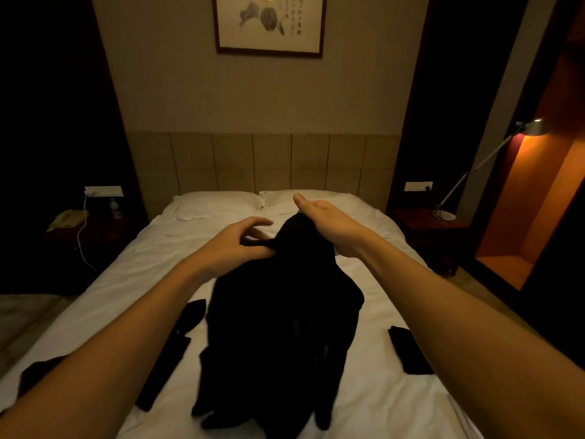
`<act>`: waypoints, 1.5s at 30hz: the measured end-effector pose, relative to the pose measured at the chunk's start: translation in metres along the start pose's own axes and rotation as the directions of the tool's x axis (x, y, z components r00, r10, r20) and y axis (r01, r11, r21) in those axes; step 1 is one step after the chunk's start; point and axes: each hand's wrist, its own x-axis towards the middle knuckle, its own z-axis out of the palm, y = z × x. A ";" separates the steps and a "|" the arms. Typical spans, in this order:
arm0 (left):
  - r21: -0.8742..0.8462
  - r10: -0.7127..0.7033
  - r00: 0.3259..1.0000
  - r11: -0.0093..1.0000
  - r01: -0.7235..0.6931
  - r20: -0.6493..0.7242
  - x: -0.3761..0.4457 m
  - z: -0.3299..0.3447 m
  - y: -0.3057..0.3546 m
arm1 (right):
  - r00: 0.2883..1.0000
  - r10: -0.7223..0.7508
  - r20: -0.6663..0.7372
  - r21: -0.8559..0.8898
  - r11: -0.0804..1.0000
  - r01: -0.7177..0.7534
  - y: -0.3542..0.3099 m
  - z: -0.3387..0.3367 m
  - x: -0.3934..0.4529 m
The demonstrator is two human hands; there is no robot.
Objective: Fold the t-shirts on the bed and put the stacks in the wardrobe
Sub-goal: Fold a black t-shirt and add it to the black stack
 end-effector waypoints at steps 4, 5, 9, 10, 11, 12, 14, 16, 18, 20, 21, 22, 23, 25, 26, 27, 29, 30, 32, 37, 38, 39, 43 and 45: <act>0.122 0.135 0.983 0.985 -0.120 -0.122 0.008 0.040 0.027 | 0.995 -0.086 -0.040 -0.120 0.989 0.081 -0.014 0.020 0.004; 0.116 0.113 0.982 0.989 -0.096 -0.151 0.010 0.044 0.031 | 0.993 -0.110 -0.045 -0.140 0.985 0.103 -0.016 0.023 0.005; 0.118 0.051 0.998 0.992 -0.047 -0.034 0.013 0.037 0.031 | 0.991 -0.134 -0.023 -0.190 0.973 0.128 -0.011 0.013 -0.001; 0.110 0.060 0.997 0.992 -0.054 -0.051 0.013 0.033 0.031 | 0.996 -0.094 0.012 -0.230 0.969 0.094 -0.007 0.007 -0.004; 0.080 0.060 0.994 0.995 -0.053 -0.091 0.014 0.031 0.032 | 0.998 -0.029 0.061 -0.260 0.965 0.044 0.001 0.000 -0.005; 0.052 0.048 0.990 0.998 -0.041 -0.135 0.016 0.030 0.034 | 0.994 0.037 0.106 -0.276 0.961 -0.006 0.009 -0.004 -0.006; 0.015 0.036 0.975 0.999 -0.033 -0.220 0.021 0.030 0.041 | 0.977 0.087 0.196 -0.308 0.951 -0.023 0.031 -0.010 -0.004; -0.018 0.046 0.947 0.998 -0.054 -0.318 0.028 0.026 0.048 | 0.977 0.085 0.196 -0.433 0.901 0.009 0.059 -0.016 -0.002; -0.025 0.064 0.910 0.996 -0.081 -0.410 0.027 0.012 0.055 | 0.989 0.077 0.130 -0.490 0.872 -0.003 0.090 -0.029 -0.005; 0.071 0.124 0.893 0.992 -0.103 -0.433 0.024 -0.006 0.054 | 0.993 0.116 0.016 -0.417 0.904 -0.099 0.105 -0.046 -0.014; 0.137 0.142 0.897 0.986 -0.093 -0.418 0.021 -0.014 0.052 | 0.990 0.138 -0.030 -0.376 0.916 -0.139 0.106 -0.054 -0.017; 0.193 0.149 0.909 0.978 -0.078 -0.388 0.019 -0.021 0.049 | 0.988 0.140 -0.061 -0.341 0.928 -0.153 0.103 -0.060 -0.019; 0.223 0.145 0.925 0.973 -0.067 -0.353 0.016 -0.026 0.046 | 0.990 0.118 -0.080 -0.305 0.942 -0.137 0.095 -0.064 -0.019; 0.216 0.106 0.957 0.975 -0.047 -0.271 0.008 -0.034 0.042 | 0.992 0.043 -0.118 -0.190 0.980 -0.065 0.071 -0.068 -0.017; 0.206 0.088 0.970 0.978 -0.041 -0.225 0.003 -0.037 0.043 | 0.989 0.016 -0.144 -0.132 0.991 -0.035 0.058 -0.070 -0.016; 0.226 0.085 0.978 0.973 -0.040 -0.189 -0.002 -0.040 0.045 | 0.986 -0.008 -0.165 -0.089 0.996 -0.007 0.046 -0.072 -0.016; 0.384 0.123 0.984 0.921 -0.065 -0.128 -0.009 -0.048 0.051 | 0.978 -0.043 -0.204 -0.042 0.999 0.035 0.024 -0.076 -0.017; 0.473 0.133 0.986 0.878 -0.069 -0.102 -0.011 -0.052 0.054 | 0.974 -0.060 -0.221 -0.028 0.998 0.055 0.015 -0.078 -0.018; 0.596 0.160 0.983 0.799 -0.077 -0.088 -0.016 -0.061 0.062 | 0.961 -0.113 -0.251 -0.014 0.994 0.113 -0.001 -0.079 -0.020; 0.542 0.188 0.978 0.833 -0.109 -0.093 -0.036 -0.079 0.084 | 0.951 -0.241 -0.193 -0.031 0.971 0.239 -0.031 -0.084 -0.037; 0.483 0.200 0.973 0.867 -0.122 -0.113 -0.040 -0.081 0.085 | 0.950 -0.254 -0.181 -0.046 0.967 0.249 -0.035 -0.087 -0.042; 0.428 0.220 0.965 0.893 -0.141 -0.141 -0.046 -0.083 0.087 | 0.945 -0.269 -0.184 -0.062 0.963 0.262 -0.039 -0.090 -0.047; 0.267 0.331 0.899 0.929 -0.257 -0.287 -0.064 -0.079 0.108 | 0.905 -0.357 -0.230 -0.112 0.934 0.340 -0.063 -0.096 -0.069; 0.196 0.369 0.843 0.929 -0.315 -0.391 -0.070 -0.071 0.124 | 0.880 -0.407 -0.244 -0.122 0.913 0.389 -0.080 -0.098 -0.081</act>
